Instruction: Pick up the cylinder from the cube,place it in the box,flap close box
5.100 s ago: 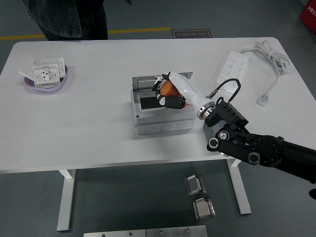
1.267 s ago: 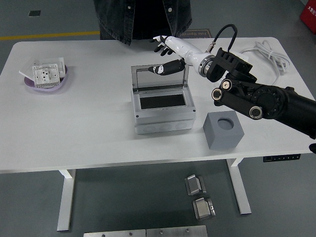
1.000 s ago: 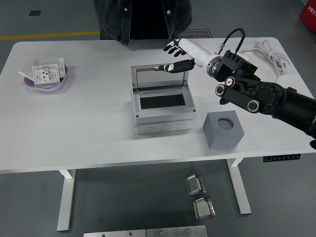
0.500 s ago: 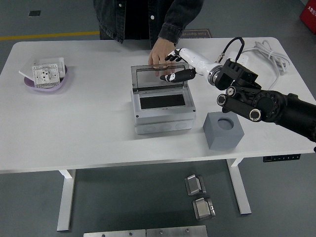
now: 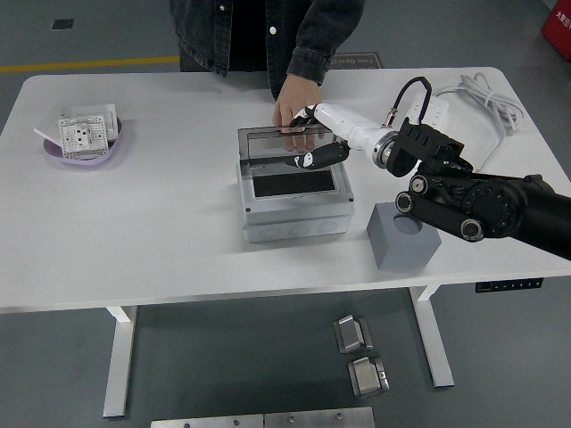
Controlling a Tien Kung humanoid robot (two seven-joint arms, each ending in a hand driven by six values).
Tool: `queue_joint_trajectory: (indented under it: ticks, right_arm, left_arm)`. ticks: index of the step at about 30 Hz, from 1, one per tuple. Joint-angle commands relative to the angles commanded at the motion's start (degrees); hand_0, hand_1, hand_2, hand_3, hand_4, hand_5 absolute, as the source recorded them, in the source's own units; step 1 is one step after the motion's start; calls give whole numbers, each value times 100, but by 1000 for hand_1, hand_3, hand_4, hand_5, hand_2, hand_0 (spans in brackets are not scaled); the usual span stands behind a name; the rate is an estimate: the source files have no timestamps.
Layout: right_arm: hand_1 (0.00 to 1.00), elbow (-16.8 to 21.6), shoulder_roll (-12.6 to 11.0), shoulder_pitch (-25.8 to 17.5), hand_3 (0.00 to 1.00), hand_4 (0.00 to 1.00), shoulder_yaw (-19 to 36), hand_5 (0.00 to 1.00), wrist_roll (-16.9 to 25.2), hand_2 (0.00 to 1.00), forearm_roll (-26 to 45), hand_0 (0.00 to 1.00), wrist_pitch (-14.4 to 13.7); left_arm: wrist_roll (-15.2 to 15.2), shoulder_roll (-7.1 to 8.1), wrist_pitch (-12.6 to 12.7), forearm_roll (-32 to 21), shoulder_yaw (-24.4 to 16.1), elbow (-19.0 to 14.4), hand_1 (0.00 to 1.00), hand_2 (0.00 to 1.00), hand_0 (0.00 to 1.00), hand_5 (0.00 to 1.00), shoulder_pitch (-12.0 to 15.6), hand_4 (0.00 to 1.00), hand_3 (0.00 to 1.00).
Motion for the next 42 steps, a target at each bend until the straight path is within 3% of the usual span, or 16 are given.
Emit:
queue_joint_trajectory:
  ticks: [17,26,32,37,39,42]
  right_arm:
    - [781,1388,-552,-487,773,877,441,493,-551,802,-1395,864,188]
    - [779,1560,-707,-744,775,876,816,500,-650,801,-1678,863,228]
    - [775,1753,-1065,-1386,774,873,1718,508,-744,801,-2164,863,174]
    - [767,2326,-1566,-2200,772,871,2751,510,-753,794,-2647,848,25]
    - [767,2649,-1727,-2679,772,871,3252,510,-561,794,-2497,848,-149]
    - [759,3003,-1723,-3267,768,873,3856,516,-251,778,-2142,841,-386]
  left_arm:
    - [0,-58,4,-99,112,17,642,552,649,363,81,511,608]
    - [-1,-85,4,-120,134,26,642,552,649,364,94,511,608]
    - [3,-97,11,-169,185,50,642,552,649,364,130,511,609]
    - [9,-85,22,-145,102,50,642,553,648,363,193,511,609]
    - [13,-76,23,-129,55,47,642,553,648,363,221,511,609]
    - [13,-58,25,-117,-3,48,642,552,648,364,248,512,609]
